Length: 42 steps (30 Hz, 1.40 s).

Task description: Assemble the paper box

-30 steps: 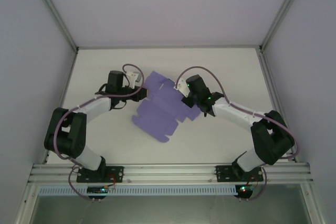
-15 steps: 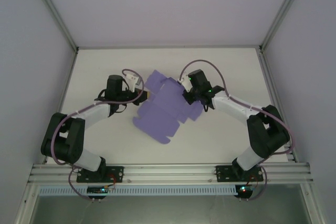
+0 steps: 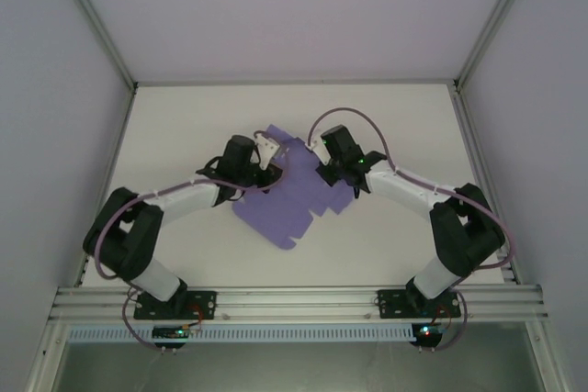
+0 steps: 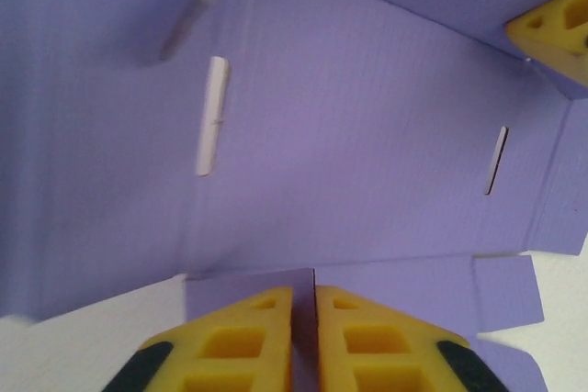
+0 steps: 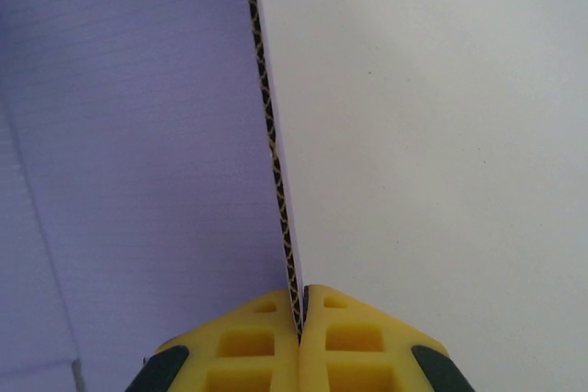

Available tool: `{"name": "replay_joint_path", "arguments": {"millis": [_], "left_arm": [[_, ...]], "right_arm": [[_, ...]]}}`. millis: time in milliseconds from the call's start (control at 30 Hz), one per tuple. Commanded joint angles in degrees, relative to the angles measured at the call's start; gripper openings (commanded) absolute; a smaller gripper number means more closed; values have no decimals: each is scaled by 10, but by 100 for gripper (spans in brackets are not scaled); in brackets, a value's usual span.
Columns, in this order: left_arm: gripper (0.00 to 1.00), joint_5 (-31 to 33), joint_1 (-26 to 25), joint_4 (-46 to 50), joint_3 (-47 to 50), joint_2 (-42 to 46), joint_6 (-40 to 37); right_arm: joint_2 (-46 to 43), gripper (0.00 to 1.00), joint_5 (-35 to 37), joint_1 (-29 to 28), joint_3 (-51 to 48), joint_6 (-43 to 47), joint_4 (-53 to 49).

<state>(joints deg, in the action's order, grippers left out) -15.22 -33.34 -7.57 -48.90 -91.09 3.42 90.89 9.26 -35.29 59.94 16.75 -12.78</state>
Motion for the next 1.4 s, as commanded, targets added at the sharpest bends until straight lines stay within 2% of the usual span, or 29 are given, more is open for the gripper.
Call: {"name": "replay_joint_path", "arguments": {"millis": [0, 167, 233, 367, 467, 500, 567, 700, 800, 933, 1133, 1200, 1267, 1367], "left_arm": [[21, -36, -10, 21, -36, -40, 2], [49, -49, -11, 14, -44, -63, 11], [55, -51, -11, 12, -44, -65, 13], [58, -75, -8, 5, -39, -55, 22], [70, -109, 2, -10, -22, -13, 40], [76, -115, 7, -18, -12, 6, 46], [99, -121, 21, -27, 7, 52, 57], [100, -94, 56, -13, 26, 131, 95], [99, -46, 83, 26, 20, 169, 137], [100, 36, 114, 72, 9, 190, 158], [100, 56, 185, 90, 3, 184, 203], [100, 64, 200, 90, 8, 184, 206], [100, 67, 211, 91, 12, 184, 207], [99, 74, 222, 92, 16, 184, 208]], "right_arm": [[-12, 0, 2, -9, 15, 8, 15], [-18, 0, 7, -10, 5, 23, 15], [-20, 0, 9, -12, 2, 28, 17], [-24, 0, 14, -11, -4, 48, 22], [-28, 0, 30, -11, -6, 77, 26], [-29, 0, 37, -11, -8, 90, 29], [-32, 0, 46, -11, -15, 124, 42], [-30, 0, 97, -16, -24, 201, 85], [-26, 0, 112, -28, -19, 254, 100], [-13, 0, 134, -43, -28, 352, 170], [31, 0, 161, -57, -45, 531, 368], [48, 0, 159, -58, -51, 575, 407], [69, 0, 156, -58, -65, 652, 485], [100, 0, 152, -58, -89, 713, 583]]}}
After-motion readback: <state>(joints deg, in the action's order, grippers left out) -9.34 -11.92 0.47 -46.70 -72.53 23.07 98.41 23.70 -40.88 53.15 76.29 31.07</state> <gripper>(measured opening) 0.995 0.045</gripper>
